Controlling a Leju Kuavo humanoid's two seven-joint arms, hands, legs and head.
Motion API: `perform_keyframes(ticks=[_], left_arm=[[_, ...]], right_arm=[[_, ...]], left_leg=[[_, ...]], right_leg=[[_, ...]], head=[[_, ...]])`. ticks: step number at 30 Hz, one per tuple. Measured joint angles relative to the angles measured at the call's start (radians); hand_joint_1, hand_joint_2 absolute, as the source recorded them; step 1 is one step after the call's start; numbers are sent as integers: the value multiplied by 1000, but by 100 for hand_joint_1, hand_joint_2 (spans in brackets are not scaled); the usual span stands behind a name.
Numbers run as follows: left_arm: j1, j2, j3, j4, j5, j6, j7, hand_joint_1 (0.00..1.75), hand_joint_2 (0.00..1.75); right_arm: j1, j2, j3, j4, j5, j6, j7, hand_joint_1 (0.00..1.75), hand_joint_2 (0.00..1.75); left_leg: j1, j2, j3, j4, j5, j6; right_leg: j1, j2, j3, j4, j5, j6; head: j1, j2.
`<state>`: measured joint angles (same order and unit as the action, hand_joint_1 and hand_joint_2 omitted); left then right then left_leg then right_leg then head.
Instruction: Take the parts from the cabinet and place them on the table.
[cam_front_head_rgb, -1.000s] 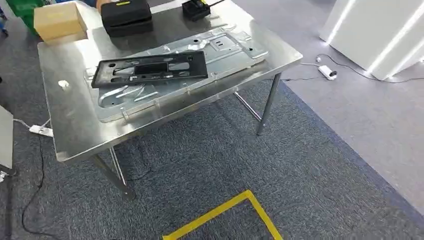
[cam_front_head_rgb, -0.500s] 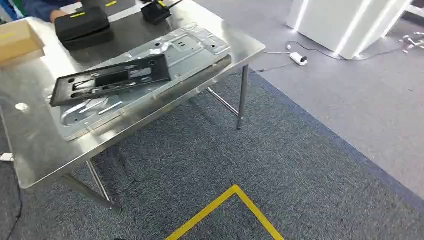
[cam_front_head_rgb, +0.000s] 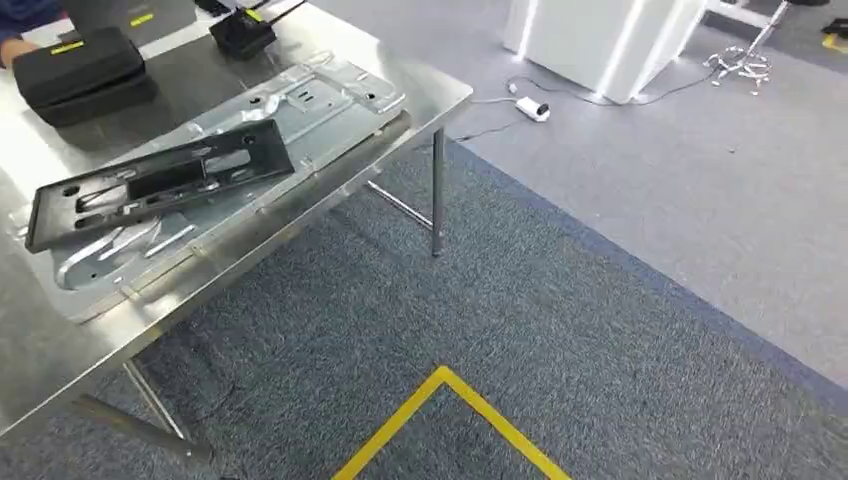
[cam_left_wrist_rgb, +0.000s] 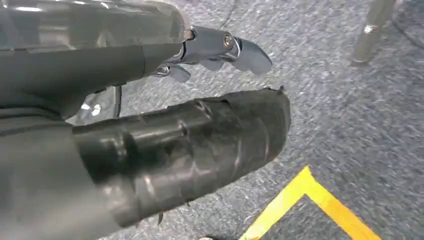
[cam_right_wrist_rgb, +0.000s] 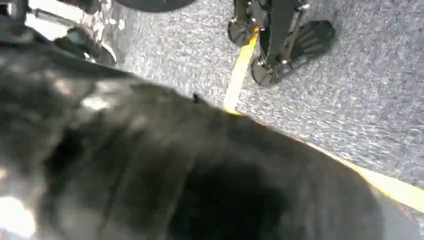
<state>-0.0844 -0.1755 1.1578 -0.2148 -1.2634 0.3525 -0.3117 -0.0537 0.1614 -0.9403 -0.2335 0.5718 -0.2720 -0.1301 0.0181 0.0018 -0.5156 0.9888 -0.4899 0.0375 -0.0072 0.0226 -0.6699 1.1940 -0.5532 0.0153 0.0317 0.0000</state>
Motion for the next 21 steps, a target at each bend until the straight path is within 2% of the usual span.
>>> perform_keyframes(ticks=[1,2,3,4,5,6,7,8,9,11,12,13,14,15,16,17,18,19,20,21], left_arm=[[2,0,0,0,0,0,0,0,0],[2,1,0,0,-1,-1,0,0,0],[2,1,0,0,-1,-1,0,0,0],[1,1,0,0,-1,-2,0,0,0],[1,1,0,0,-1,-2,0,0,0],[1,1,0,0,0,-2,-1,0,0],[1,1,0,0,0,-2,-2,0,0],[1,1,0,0,1,-3,-3,0,0],[-1,1,0,0,1,-5,-4,0,0],[-6,0,0,0,5,-6,-6,0,0],[-6,0,0,0,6,-6,-6,0,0],[-6,0,0,0,7,-6,-6,0,0],[-5,0,0,0,7,-6,-6,0,0],[-3,0,0,0,7,-7,-6,0,0],[0,0,0,0,7,-7,-6,0,0],[2,-1,0,0,7,-8,-6,0,0],[3,-2,0,0,7,-10,-6,0,0],[3,-2,0,0,7,-10,-6,0,0],[3,-2,0,0,7,-11,-6,0,0],[3,-2,0,0,8,-14,-6,0,0]], right_arm=[[-1,1,0,0,0,0,0,0,0],[-1,2,0,0,0,-1,0,0,0],[1,2,0,1,1,-1,2,0,0],[2,2,0,1,2,-1,2,0,0],[3,2,0,1,3,-1,3,0,0],[3,2,0,1,3,0,3,0,0],[1,2,0,1,3,1,3,0,0],[-2,2,0,2,4,5,3,0,0],[-3,2,0,2,6,6,3,0,0],[0,2,0,3,10,8,6,0,0],[1,2,0,3,12,8,7,0,0],[1,3,0,4,14,8,8,0,0],[0,3,2,4,20,9,11,0,0],[-1,3,3,4,23,10,15,0,0],[-1,3,6,4,26,10,17,0,0],[-1,3,8,4,31,12,22,0,0],[0,3,10,4,38,15,27,0,0],[0,3,13,5,44,19,32,0,0],[1,3,15,5,50,24,35,0,0],[1,4,19,5,59,25,38,0,0]], left_leg=[[-2,14,0,0,-2,0],[-2,29,1,1,-4,0],[-2,39,3,1,-6,-1],[-2,50,7,1,-10,-4],[-1,60,12,1,-14,-7],[-1,70,20,1,-19,-12],[-3,80,25,0,-24,-18],[-13,87,22,6,-31,-27],[-12,95,25,3,-33,-30],[-14,114,38,-1,-38,-36],[-12,122,40,0,-43,-43],[-5,76,34,23,-60,-49],[-5,34,8,75,-95,-50],[-5,17,-32,157,-137,-50],[-5,10,-76,246,-174,-51],[-5,9,-112,310,-190,-52],[-5,9,-129,333,-181,-51],[-5,8,-123,299,-141,-50],[-5,6,-100,234,-92,-49],[-4,-6,-64,143,-37,-46]], right_leg=[[-3,-9,-42,84,-34,5],[-6,-12,-69,137,-46,8],[-9,-14,-72,139,-33,11],[-11,-18,-52,99,0,12],[-12,-26,-12,25,43,11],[-12,-45,44,-79,90,8],[-6,-99,78,-152,97,2],[7,-114,81,-159,92,-9],[6,-93,78,-156,91,-16],[10,-75,74,-156,87,-24],[3,-63,78,-163,92,-32],[0,-52,80,-167,95,-37],[-1,-44,80,-168,95,-47],[0,-33,79,-168,95,-51],[2,-20,79,-168,94,-54],[4,-6,79,-166,94,-54],[4,8,80,-165,94,-55],[4,26,82,-164,93,-54],[4,40,84,-162,91,-53],[3,54,86,-158,89,-49]], head=[[0,0],[0,0],[0,0],[0,0],[0,0],[0,0],[1,0],[0,0],[-2,0],[-2,0],[-1,0],[-2,0],[-3,0],[-3,0],[-3,0],[-3,0],[-3,0],[-3,0],[-3,0],[-3,0]])
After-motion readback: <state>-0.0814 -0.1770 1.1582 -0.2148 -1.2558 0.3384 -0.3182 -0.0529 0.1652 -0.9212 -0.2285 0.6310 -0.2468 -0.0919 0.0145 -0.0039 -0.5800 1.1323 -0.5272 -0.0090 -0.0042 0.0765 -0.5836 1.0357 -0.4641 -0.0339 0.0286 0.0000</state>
